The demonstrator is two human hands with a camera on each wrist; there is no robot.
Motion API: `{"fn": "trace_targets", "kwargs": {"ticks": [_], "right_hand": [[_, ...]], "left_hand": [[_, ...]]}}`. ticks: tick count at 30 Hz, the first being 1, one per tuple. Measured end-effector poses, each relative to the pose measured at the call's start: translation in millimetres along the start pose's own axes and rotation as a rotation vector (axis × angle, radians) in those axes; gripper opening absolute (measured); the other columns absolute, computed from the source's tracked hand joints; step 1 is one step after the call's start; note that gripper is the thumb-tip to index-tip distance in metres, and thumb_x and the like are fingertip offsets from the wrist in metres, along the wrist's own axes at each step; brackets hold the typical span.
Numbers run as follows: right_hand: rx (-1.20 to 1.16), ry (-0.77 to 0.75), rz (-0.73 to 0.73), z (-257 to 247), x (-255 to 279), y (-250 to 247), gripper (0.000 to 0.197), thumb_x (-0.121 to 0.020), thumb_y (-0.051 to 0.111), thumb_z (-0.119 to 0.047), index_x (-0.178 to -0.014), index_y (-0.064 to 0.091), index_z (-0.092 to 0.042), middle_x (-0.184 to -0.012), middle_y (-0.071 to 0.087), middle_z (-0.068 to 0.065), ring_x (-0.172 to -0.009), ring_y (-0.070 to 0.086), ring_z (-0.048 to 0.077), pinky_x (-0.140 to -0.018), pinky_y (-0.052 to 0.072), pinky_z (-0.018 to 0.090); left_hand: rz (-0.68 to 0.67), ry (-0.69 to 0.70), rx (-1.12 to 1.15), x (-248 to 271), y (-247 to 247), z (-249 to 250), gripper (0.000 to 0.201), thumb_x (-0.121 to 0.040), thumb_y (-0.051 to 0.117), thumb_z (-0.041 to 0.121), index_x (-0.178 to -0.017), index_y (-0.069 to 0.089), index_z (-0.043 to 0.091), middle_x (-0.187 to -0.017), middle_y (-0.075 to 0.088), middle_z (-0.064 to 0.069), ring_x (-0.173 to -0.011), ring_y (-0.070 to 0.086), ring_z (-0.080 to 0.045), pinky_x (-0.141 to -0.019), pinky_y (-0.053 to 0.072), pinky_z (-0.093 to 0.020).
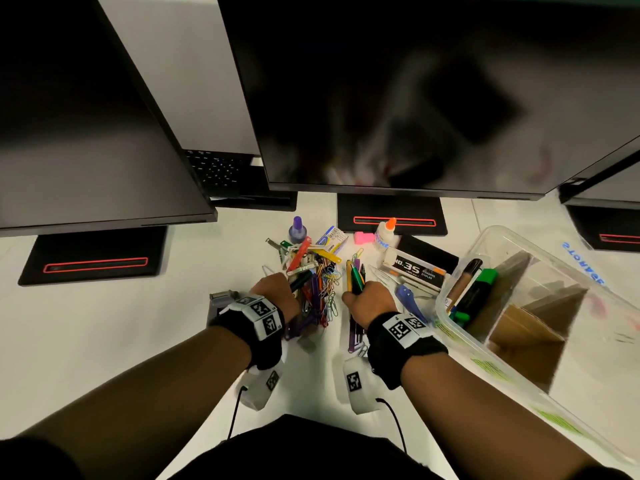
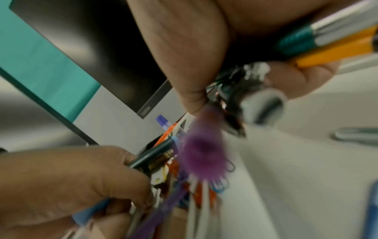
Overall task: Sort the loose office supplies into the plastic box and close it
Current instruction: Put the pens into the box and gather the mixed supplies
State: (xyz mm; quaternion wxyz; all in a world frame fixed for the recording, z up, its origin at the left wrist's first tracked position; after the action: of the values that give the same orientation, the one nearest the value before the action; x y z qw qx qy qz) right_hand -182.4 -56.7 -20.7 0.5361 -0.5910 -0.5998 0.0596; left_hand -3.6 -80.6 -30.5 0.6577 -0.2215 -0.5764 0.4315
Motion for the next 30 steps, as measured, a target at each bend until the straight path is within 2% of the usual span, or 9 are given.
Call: {"fn": "trace_targets", "kwargs": {"ticks": [3, 6, 9, 13, 15, 18, 20, 26, 30], "right_hand": [[-0.105, -0.028, -0.012, -5, 1, -4, 0.028, -0.086, 0.055, -0.029, -0.094, 0.054, -0.001, -0.097, 0.064, 0.02, -0.095, 0.064, 0.036, -0.079, 0.051, 0.038], [-0.209, -0.039, -0.065, -6, 3, -1, 0.024, -0.08, 0.057, -0.025, -0.088, 0.055, -0.002, -0.091, 0.071, 0.02, -0.087, 0.068, 0.035, -0.078, 0.057, 0.043], [-0.21, -0.051, -0.094, -4, 8, 0, 0.018, -0.077, 0.058, -0.022, -0.083, 0.055, -0.005, -0.088, 0.072, 0.02, -0.081, 0.068, 0.033, -0.071, 0.056, 0.036], [-0.261, -0.028, -0.11, -2, 14, 0, 0.018, -0.075, 0.058, -0.016, -0.087, 0.058, -0.003, -0.08, 0.071, 0.015, -0.064, 0.06, 0.025, -0.062, 0.049, 0.029], [-0.258, -0.028, -0.126, -1, 16, 2, 0.013, -0.075, 0.058, -0.015, -0.083, 0.057, -0.005, -0.078, 0.069, 0.013, -0.061, 0.058, 0.023, -0.06, 0.047, 0.027], [-0.25, -0.036, -0.13, 0, 19, 4, 0.011, -0.076, 0.06, -0.016, -0.072, 0.052, -0.01, -0.085, 0.07, 0.017, -0.067, 0.059, 0.025, -0.06, 0.046, 0.026], [-0.242, -0.037, -0.125, 3, 19, 6, 0.016, -0.076, 0.06, -0.017, -0.067, 0.048, -0.014, -0.086, 0.069, 0.016, -0.07, 0.059, 0.025, -0.056, 0.044, 0.024], [-0.207, -0.033, -0.109, 11, 24, 4, 0.02, -0.077, 0.061, -0.02, -0.066, 0.046, -0.016, -0.082, 0.064, 0.011, -0.073, 0.058, 0.025, -0.05, 0.039, 0.022], [-0.197, -0.018, -0.104, 18, 26, 2, 0.015, -0.075, 0.061, -0.021, -0.071, 0.049, -0.013, -0.091, 0.069, 0.016, -0.081, 0.063, 0.028, -0.062, 0.045, 0.026]], "left_hand": [[-0.078, -0.014, 0.074, 0, -8, -3, 0.023, -0.085, 0.056, 0.022, -0.096, 0.063, 0.002, -0.097, 0.067, -0.016, -0.09, 0.066, -0.031, -0.072, 0.054, -0.032], [-0.102, -0.058, 0.133, 1, -13, -11, 0.025, -0.084, 0.053, 0.016, -0.061, 0.053, 0.007, -0.061, 0.056, -0.007, -0.054, 0.055, -0.021, -0.046, 0.041, -0.023], [-0.066, -0.071, 0.212, 2, -18, -17, 0.034, -0.086, 0.05, 0.02, -0.053, 0.044, 0.013, -0.053, 0.048, -0.002, -0.05, 0.048, -0.018, -0.045, 0.034, -0.023], [-0.051, -0.044, 0.197, 2, -17, -20, 0.028, -0.086, 0.049, 0.018, -0.058, 0.046, 0.015, -0.06, 0.05, -0.003, -0.066, 0.051, -0.026, -0.049, 0.033, -0.023], [-0.063, -0.028, 0.152, 3, -12, -18, 0.019, -0.086, 0.05, 0.017, -0.068, 0.051, 0.013, -0.066, 0.053, -0.004, -0.071, 0.054, -0.026, -0.05, 0.037, -0.024], [-0.035, 0.0, 0.024, 5, -6, -9, 0.017, -0.089, 0.053, 0.018, -0.1, 0.059, 0.006, -0.096, 0.064, -0.01, -0.092, 0.062, -0.028, -0.073, 0.049, -0.032], [-0.008, 0.022, -0.041, 5, -2, -3, 0.022, -0.09, 0.052, 0.014, -0.109, 0.057, 0.004, -0.109, 0.065, -0.012, -0.101, 0.064, -0.029, -0.081, 0.051, -0.033], [0.049, 0.031, -0.106, 2, 3, 7, 0.022, -0.092, 0.05, 0.013, -0.111, 0.055, 0.003, -0.113, 0.065, -0.014, -0.104, 0.064, -0.028, -0.08, 0.05, -0.032], [0.035, 0.002, -0.127, 1, 7, 5, 0.028, -0.092, 0.053, 0.019, -0.114, 0.059, 0.003, -0.116, 0.064, -0.013, -0.108, 0.063, -0.027, -0.087, 0.051, -0.032]]}}
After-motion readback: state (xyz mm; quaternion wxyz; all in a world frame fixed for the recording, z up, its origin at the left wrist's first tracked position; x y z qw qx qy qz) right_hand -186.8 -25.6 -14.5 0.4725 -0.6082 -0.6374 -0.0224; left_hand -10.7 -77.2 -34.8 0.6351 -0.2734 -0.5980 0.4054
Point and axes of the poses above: each hand's wrist, its own x-axis away from the middle knuckle, its own y-axis out of the palm, z = x × y, the point moved 5 cm from there along -x, towards the middle knuckle
